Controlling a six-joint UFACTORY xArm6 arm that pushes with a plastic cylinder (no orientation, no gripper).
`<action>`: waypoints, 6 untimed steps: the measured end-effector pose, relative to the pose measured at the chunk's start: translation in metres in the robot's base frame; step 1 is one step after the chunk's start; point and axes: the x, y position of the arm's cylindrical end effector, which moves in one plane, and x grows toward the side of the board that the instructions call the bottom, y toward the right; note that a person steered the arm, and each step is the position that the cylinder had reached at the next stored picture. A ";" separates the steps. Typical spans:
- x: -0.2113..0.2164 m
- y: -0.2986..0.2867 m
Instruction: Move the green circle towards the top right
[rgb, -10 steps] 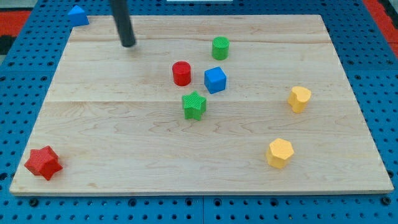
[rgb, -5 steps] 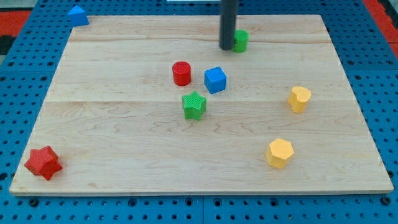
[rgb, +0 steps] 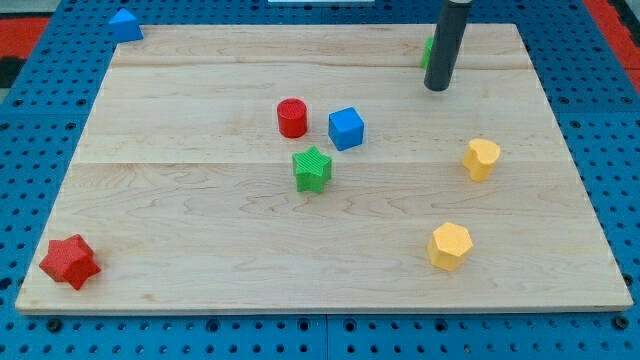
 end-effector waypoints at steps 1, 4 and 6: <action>-0.001 -0.009; -0.005 -0.010; -0.040 -0.010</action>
